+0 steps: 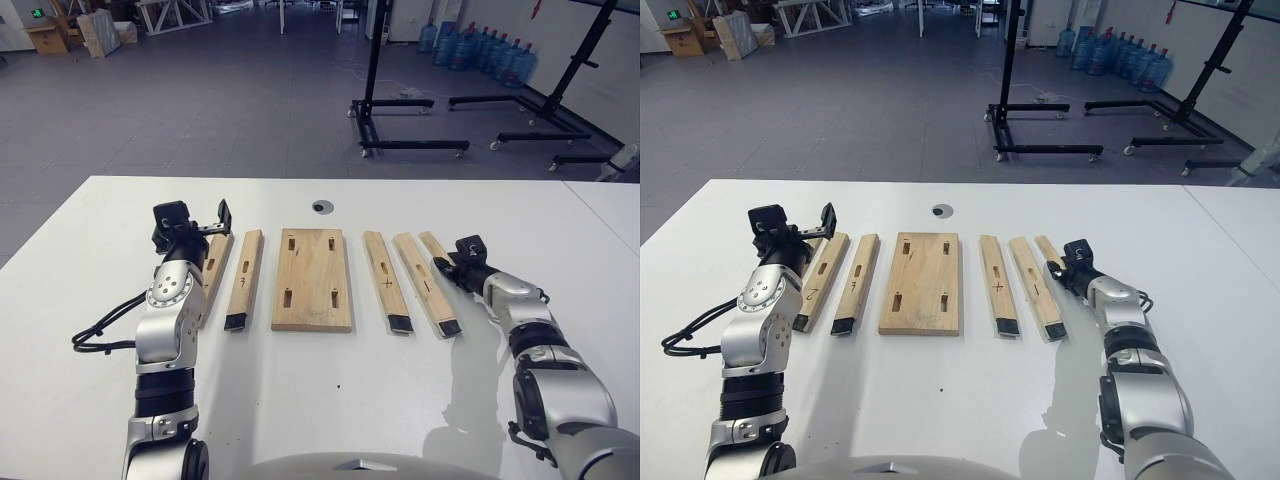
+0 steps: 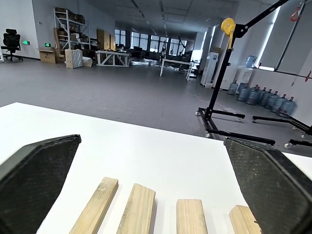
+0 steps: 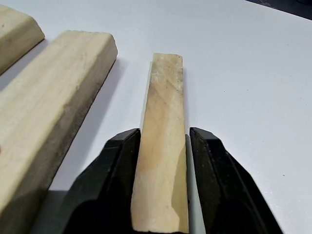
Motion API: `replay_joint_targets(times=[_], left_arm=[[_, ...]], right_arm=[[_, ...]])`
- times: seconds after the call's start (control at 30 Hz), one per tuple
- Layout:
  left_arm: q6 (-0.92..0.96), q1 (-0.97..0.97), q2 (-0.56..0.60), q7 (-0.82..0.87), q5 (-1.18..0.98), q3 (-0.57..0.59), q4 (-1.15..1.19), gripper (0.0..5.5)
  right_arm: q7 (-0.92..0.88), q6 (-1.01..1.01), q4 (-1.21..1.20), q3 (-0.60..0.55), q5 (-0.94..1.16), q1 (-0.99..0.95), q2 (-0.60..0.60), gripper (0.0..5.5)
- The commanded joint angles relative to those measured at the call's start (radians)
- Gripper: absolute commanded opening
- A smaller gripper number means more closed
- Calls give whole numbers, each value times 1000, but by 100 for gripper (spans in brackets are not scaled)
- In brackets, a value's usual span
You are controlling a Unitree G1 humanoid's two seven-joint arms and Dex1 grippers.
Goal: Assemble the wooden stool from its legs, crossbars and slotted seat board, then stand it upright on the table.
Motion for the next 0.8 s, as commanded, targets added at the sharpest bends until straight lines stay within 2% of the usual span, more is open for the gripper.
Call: replay_joint_targets(times=[0.03,0.2,0.27,0.33,0.4,0.5,0.57,0.67,0.8], left_arm=[[27,-45,17,9,5,13,21,540],[55,-54,16,9,-7,22,21,540],[89,-50,12,-10,-37,24,-10,540],[157,-56,-3,-56,-128,35,-52,540],[246,-76,-43,-118,-290,58,-87,540],[345,-115,-117,-170,-505,64,-112,540],[388,-124,-155,-187,-606,60,-109,540],[421,-121,-193,-182,-711,71,-89,540],[428,-117,-202,-173,-758,65,-68,540]], right_arm=[[-18,47,46,18,-25,54,17,128],[-19,38,49,1,-6,32,17,128],[-35,8,21,-59,46,-15,4,128],[-51,-18,-47,-124,101,-84,-24,128],[-37,-30,-205,-140,138,-142,-16,128],[15,32,-571,-47,195,-107,100,128],[49,45,-745,62,196,-18,170,128],[72,51,-882,169,168,98,221,128],[85,56,-943,207,169,149,250,128]])
